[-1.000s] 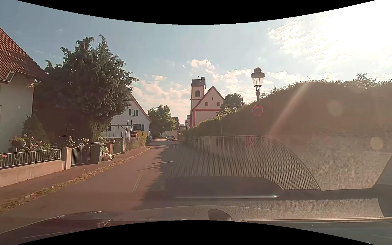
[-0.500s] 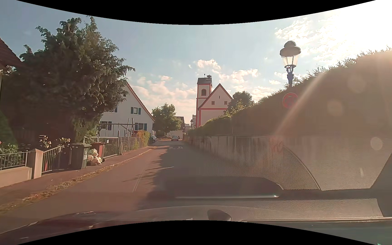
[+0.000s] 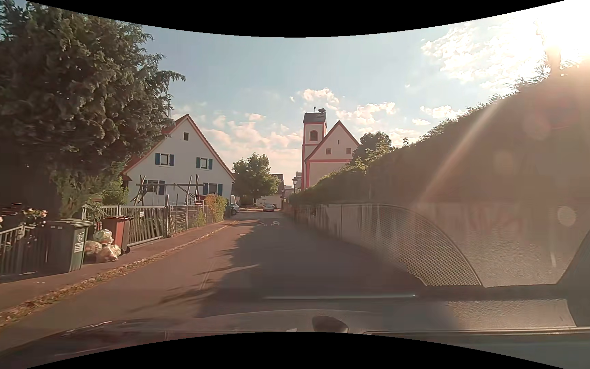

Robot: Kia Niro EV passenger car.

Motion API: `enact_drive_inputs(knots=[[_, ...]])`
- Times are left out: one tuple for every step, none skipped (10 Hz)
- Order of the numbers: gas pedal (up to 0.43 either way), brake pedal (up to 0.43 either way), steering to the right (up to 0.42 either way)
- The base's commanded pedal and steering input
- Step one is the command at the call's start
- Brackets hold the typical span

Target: Follow the waypoints while adhering to traffic rules and regulations

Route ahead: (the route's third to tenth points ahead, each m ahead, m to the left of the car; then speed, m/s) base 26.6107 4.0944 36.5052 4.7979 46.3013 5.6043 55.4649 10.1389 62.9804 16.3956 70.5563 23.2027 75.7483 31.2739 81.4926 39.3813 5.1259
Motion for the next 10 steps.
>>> enact_drive_inputs(knots=[[0.177, 0.000, -0.037], [0.169, 0.000, -0.037], [0.157, 0.000, -0.037], [0.157, 0.000, -0.037], [0.157, 0.000, -0.036], [0.150, 0.000, -0.036], [0.138, 0.000, -0.036], [0.138, 0.000, -0.037], [0.138, 0.000, -0.036], [0.138, 0.000, -0.036]])
